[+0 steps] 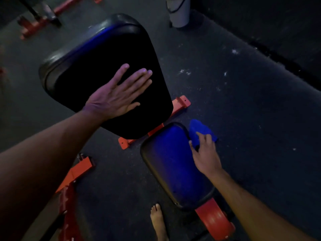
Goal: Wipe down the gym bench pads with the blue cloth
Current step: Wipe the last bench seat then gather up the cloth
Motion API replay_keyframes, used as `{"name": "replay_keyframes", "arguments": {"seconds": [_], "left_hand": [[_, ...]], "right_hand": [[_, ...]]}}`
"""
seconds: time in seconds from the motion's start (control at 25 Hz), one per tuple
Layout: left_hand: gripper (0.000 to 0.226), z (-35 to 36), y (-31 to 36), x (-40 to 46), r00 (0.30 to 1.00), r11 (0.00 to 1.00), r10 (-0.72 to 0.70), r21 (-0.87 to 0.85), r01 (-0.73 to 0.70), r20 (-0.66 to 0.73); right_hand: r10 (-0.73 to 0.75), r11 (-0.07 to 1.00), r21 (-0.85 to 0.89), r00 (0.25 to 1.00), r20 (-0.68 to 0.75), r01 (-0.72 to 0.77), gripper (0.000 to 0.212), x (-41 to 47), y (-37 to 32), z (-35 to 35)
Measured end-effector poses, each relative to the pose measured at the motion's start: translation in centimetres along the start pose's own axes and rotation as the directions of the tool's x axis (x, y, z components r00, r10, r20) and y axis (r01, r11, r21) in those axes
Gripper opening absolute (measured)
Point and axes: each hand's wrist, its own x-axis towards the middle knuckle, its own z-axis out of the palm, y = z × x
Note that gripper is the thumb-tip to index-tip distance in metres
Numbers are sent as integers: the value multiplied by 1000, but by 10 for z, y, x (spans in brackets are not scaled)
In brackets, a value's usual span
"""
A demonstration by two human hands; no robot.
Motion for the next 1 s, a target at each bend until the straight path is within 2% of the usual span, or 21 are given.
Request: {"name": "replay_keyframes", "arguments": {"seconds": [0.08, 0.16, 0.24, 0.36, 0.44, 0.52, 0.56, 0.64, 0.72, 0.76, 0.84, 0.92, 1.0], "left_hand": [[78, 11, 1, -2, 999, 999, 18, 28, -18, -30], [79, 14, 2, 0, 999, 999, 18, -26, -19, -48], [80, 11, 8, 2, 998, 999, 30, -36, -32, -49], [82, 8, 0, 4, 999, 1000, -3, -31, 2, -53], [79, 11, 4, 4, 994, 978, -87, -194, 73, -68], [73, 9, 45, 4, 963, 839, -261, -510, 190, -71], [74, 7, 87, 2, 961, 759, -275, -618, 204, -20], [77, -8, 198, -6, 975, 605, -116, -765, 220, 188], [74, -23, 295, -7, 895, 344, -69, -832, 436, 441], [74, -26, 330, -7, 845, 250, -88, -810, 531, 527], [75, -21, 367, -5, 778, 189, -218, -756, 626, 590], [74, -16, 373, 0, 779, 182, -274, -765, 617, 563], [74, -14, 376, -5, 779, 175, -305, -772, 612, 548]], "right_hand": [[19, 990, -143, 986, 163, 4, 70, 28, 7, 38], [75, 963, -268, 960, 269, 0, 75, 52, 17, 70], [65, 931, -365, 968, 242, 28, 79, 62, 29, 93], [-9, 925, -371, 984, 179, 76, 81, 63, 44, 101], [-43, 939, -328, 980, 195, 106, 83, 66, 54, 98], [-65, 953, -280, 978, 200, 120, 84, 70, 62, 94], [-73, 956, -265, 977, 198, 125, 84, 72, 64, 94], [-79, 959, -254, 980, 181, 124, 85, 72, 65, 98], [-82, 980, -165, 984, 158, 108, 87, 81, 72, 100], [-94, 990, -89, 981, 169, 111, 88, 87, 79, 103], [-132, 984, 146, 973, 192, 105, 89, 97, 93, 102], [-91, 922, 387, 962, 259, -17, 77, 112, 104, 95], [-53, 910, 406, 949, 312, -82, 61, 134, 93, 93]]}}
